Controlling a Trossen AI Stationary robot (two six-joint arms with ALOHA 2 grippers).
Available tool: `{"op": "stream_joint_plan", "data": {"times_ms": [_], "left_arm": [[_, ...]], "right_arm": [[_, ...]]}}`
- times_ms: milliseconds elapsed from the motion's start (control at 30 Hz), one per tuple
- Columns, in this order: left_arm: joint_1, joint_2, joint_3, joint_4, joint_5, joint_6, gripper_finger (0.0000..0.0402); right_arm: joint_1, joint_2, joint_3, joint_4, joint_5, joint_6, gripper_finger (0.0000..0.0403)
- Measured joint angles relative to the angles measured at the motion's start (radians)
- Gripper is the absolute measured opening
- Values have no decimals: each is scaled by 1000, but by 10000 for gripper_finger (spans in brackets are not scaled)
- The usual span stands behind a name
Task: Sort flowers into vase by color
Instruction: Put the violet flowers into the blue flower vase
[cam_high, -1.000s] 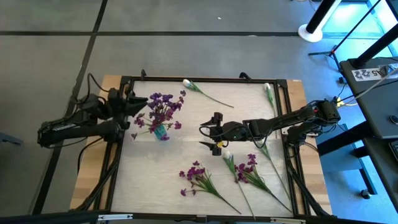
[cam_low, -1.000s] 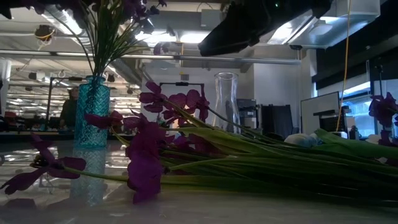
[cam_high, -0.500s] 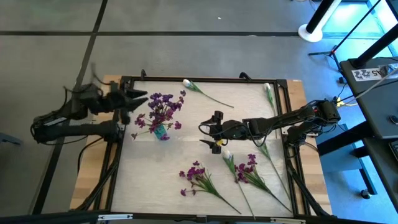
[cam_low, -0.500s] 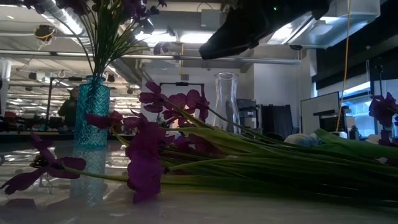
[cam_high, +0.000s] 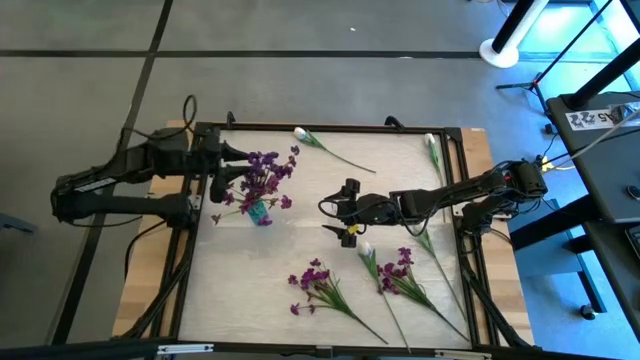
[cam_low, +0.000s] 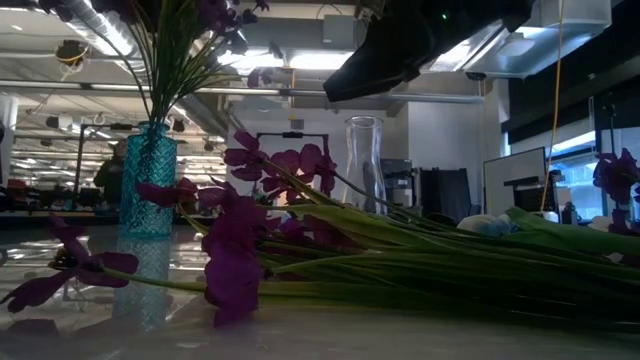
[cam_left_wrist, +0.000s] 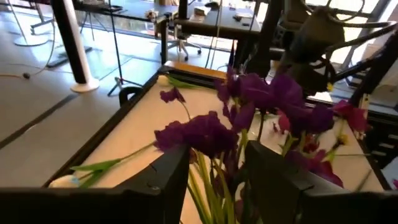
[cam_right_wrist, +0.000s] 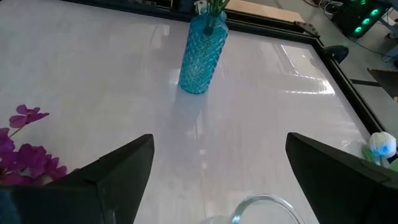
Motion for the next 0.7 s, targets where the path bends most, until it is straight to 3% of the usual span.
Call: {"op": "stream_joint_plan", "data": {"times_ms": [433,700], "left_arm": [[-55,18,-31,-44,16,-23,133],[-55,16,-87,-44,14,-31,15]], "right_arm": [[0,0,0,0,0,0,363],[0,0,0,-3,0,0,363]]}}
